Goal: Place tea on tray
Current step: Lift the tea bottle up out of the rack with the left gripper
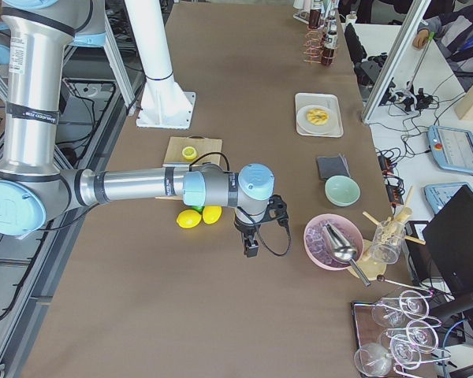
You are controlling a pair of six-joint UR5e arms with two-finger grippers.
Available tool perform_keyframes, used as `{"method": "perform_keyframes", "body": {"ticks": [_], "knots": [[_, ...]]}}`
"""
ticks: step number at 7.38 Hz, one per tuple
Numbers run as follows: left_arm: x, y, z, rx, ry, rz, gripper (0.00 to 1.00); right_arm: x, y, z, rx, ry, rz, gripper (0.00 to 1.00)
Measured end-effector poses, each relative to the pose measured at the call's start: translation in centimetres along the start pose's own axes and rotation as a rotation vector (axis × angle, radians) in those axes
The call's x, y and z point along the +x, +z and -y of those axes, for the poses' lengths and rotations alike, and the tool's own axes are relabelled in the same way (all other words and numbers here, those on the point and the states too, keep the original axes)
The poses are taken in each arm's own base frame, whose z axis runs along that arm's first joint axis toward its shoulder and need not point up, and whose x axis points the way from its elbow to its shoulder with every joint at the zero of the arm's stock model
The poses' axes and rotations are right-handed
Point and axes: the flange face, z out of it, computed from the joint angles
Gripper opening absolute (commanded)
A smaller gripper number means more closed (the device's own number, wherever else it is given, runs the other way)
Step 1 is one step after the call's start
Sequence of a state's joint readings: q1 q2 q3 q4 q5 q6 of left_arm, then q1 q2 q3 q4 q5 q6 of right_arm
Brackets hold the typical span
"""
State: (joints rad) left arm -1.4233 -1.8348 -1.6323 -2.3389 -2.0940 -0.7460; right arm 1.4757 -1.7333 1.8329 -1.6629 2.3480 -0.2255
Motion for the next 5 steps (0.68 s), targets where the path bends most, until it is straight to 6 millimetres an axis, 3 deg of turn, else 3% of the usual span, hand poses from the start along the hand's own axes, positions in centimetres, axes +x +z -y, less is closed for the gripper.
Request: {"method": "perform_keyframes", "body": {"ticks": [2, 3, 5], "knots": [[1.4, -5.8, -2.8, 0.009, -0.002, -0.011, 0.0, 0.0, 0.0, 0.0, 0.0, 0.001, 0.001, 1.0], [3.4, -7.3, -4.3, -0.002, -0.011, -0.034, 0.0, 0.0, 0.0, 0.0, 0.0, 0.001, 0.002, 1.0], [9.2, -8.6, -6.1, -0.045, -0.034, -0.054, 0.0, 0.0, 0.0, 0.0, 0.002, -0.001, 0.001, 1.0]]}}
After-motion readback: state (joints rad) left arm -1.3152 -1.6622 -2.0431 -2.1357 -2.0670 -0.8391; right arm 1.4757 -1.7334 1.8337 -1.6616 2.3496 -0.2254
